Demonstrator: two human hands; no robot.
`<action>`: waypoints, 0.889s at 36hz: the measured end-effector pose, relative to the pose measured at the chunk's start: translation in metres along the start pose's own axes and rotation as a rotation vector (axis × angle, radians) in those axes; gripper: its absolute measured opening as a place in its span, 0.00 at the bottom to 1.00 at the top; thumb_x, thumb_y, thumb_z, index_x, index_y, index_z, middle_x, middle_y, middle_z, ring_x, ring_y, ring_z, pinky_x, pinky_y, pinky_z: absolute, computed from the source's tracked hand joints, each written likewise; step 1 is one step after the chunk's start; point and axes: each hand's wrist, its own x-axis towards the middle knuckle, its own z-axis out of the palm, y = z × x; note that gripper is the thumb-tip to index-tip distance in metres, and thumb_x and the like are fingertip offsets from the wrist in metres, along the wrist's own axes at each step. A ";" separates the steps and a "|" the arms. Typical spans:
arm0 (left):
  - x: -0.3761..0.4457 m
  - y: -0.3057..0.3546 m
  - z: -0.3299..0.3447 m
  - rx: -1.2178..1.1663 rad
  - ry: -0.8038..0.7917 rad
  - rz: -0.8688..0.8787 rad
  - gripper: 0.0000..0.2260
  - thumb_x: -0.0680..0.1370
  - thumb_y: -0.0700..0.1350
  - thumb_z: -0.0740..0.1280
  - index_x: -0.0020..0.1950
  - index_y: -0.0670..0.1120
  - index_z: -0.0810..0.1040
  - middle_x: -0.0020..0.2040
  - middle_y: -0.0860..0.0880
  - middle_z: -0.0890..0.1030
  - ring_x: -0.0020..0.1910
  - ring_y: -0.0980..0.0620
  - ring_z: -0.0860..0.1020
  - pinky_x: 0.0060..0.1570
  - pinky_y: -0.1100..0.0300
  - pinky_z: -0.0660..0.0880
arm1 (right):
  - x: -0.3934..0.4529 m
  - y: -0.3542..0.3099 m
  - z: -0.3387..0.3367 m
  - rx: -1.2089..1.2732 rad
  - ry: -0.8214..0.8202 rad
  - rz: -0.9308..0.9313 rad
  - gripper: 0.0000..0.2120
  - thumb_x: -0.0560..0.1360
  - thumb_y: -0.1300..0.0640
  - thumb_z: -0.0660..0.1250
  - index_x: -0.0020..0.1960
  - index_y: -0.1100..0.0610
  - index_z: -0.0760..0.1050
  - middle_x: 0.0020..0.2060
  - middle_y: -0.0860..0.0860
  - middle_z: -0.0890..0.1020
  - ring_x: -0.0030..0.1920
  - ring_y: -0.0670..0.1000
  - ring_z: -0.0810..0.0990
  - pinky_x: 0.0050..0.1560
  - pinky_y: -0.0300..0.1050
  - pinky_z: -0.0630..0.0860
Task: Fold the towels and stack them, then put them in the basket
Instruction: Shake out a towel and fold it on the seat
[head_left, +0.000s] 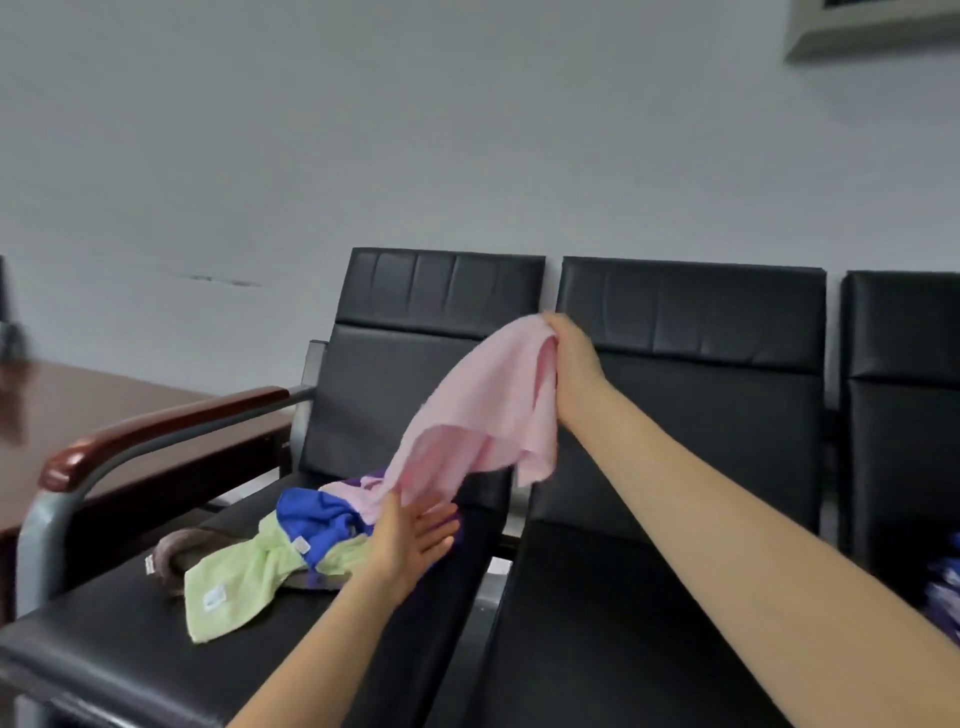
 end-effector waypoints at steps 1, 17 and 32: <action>-0.003 -0.011 -0.002 -0.056 0.014 -0.027 0.25 0.83 0.56 0.46 0.66 0.40 0.71 0.52 0.42 0.80 0.48 0.44 0.78 0.44 0.55 0.73 | -0.004 0.016 -0.018 -0.049 0.018 0.030 0.08 0.77 0.50 0.65 0.44 0.55 0.75 0.36 0.51 0.79 0.37 0.51 0.78 0.39 0.43 0.73; 0.009 -0.050 -0.067 -0.232 0.212 -0.141 0.24 0.78 0.58 0.64 0.71 0.49 0.70 0.67 0.44 0.74 0.64 0.42 0.73 0.62 0.47 0.70 | -0.039 0.214 -0.126 -0.709 -0.078 0.266 0.11 0.75 0.54 0.69 0.38 0.57 0.70 0.35 0.53 0.72 0.38 0.49 0.71 0.38 0.42 0.66; 0.030 -0.040 -0.117 -0.051 0.297 -0.015 0.19 0.74 0.52 0.68 0.62 0.44 0.78 0.58 0.44 0.82 0.57 0.43 0.79 0.63 0.47 0.73 | 0.051 0.301 -0.021 -1.019 -0.125 0.373 0.25 0.72 0.38 0.65 0.54 0.60 0.79 0.44 0.54 0.83 0.44 0.55 0.80 0.45 0.45 0.74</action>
